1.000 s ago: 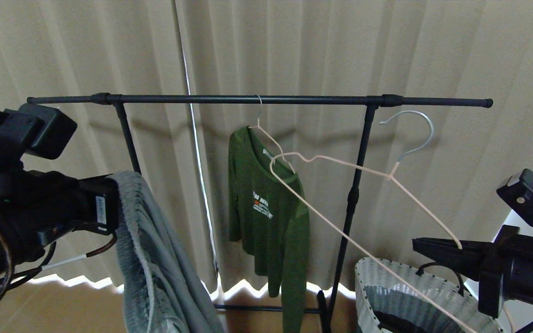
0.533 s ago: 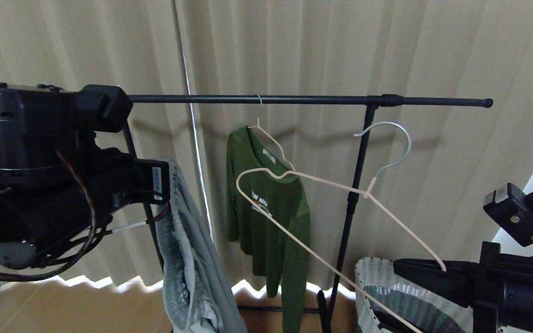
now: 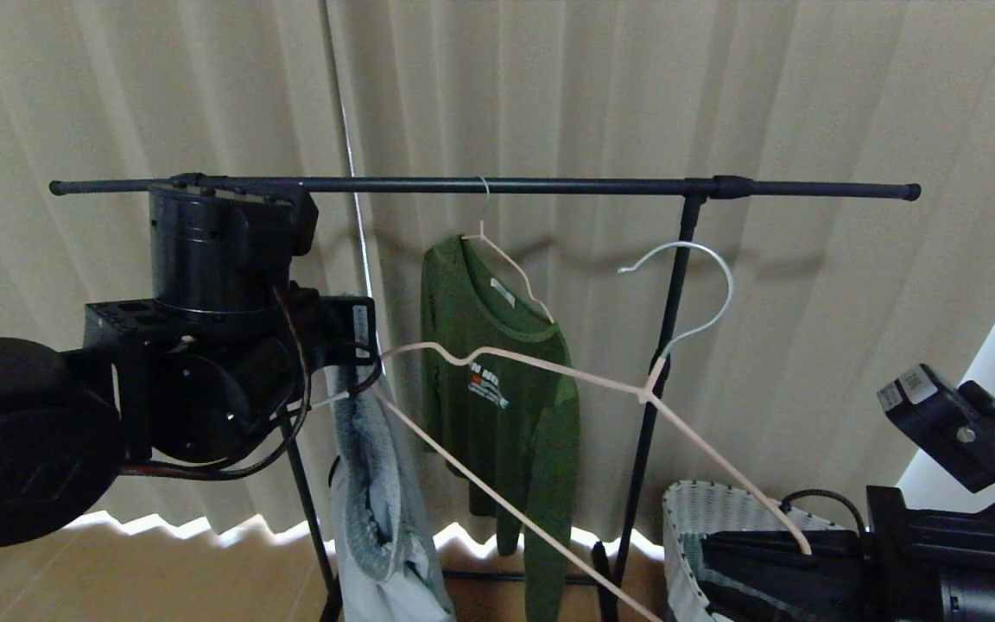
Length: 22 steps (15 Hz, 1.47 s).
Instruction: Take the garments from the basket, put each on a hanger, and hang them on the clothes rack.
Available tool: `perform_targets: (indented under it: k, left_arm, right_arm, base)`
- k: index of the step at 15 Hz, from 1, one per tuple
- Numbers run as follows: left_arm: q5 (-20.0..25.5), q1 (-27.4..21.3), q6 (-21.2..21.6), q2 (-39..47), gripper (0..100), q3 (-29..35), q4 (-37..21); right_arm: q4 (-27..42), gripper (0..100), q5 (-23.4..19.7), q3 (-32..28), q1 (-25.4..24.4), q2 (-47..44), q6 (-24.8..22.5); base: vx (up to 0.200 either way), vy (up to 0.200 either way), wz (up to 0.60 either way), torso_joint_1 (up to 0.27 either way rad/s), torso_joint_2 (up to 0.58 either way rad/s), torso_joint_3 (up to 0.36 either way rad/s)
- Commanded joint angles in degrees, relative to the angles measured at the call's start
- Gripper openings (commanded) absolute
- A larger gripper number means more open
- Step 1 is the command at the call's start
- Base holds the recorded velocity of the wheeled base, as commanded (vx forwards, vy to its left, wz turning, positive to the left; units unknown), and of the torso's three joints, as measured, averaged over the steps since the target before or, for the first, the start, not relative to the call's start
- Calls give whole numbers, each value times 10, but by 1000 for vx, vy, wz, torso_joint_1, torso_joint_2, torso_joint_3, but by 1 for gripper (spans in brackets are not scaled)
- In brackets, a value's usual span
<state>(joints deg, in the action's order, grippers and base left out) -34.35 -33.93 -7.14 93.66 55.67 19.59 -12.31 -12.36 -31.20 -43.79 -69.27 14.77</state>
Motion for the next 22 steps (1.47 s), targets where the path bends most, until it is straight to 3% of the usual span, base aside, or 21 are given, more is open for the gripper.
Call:
perform_targets:
  k: [1, 6, 10, 13, 16, 22]
  left_arm:
    - [-2, -1, -2, 17, 0, 10, 0]
    - [-3, -2, -2, 13, 0, 7, 0]
    - [-3, -10, -2, 5, 0, 7, -6]
    - [-4, -10, -2, -1, 0, 7, -53]
    - [-3, -10, -1, -9, 0, 10, -93]
    - [-4, -10, -2, -6, 0, 26, -95]
  right_arm:
    - [0, 0, 0, 2, -4, -14, 0]
    - [-1, 0, 5, -5, -4, -47, 0]
    - [-1, 0, 23, -48, 6, -109, 16]
    - [-1, 0, 55, -90, 6, -153, 52]
    - [-2, 0, 63, -102, 5, -174, 58]
    - [-3, 0, 63, -104, -23, -180, 59]
  base:
    - [0, 0, 0, 0, 0, 0]
    - [0, 0, 0, 0, 0, 0]
    - [0, 0, 0, 0, 0, 0]
    - [0, 0, 0, 0, 0, 0]
    - [0, 0, 0, 0, 0, 0]
    - [0, 0, 0, 0, 0, 0]
